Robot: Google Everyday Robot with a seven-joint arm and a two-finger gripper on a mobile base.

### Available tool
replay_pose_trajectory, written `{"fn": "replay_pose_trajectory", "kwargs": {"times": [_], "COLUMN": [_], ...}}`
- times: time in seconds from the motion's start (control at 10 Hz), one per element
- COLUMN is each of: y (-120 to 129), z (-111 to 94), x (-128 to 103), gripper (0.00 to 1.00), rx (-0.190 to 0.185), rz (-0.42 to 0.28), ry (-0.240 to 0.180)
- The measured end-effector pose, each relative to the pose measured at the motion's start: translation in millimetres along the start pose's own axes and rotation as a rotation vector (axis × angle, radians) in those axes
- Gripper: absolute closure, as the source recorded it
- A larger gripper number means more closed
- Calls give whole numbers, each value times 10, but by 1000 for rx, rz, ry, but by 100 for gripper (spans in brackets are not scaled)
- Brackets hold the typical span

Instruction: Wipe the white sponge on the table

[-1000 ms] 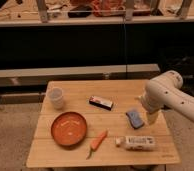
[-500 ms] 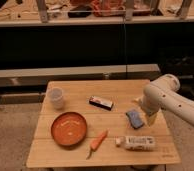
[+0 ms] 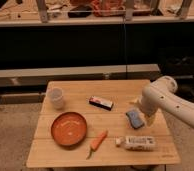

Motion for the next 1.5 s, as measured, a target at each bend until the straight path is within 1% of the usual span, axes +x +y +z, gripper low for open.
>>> {"fn": "replay_pose_trajectory", "kwargs": {"times": [0.2,0.5,1.1,1.5], "y": [-3,-3,4,4], "z": [31,96,171,201], "x": [-6,-13,3,29], "gripper": [20,20,20,20], "rx": [3,9,25,26], "rz": [-35,-121,-239,-306], "ry": [-3,-10,-18,-22]}}
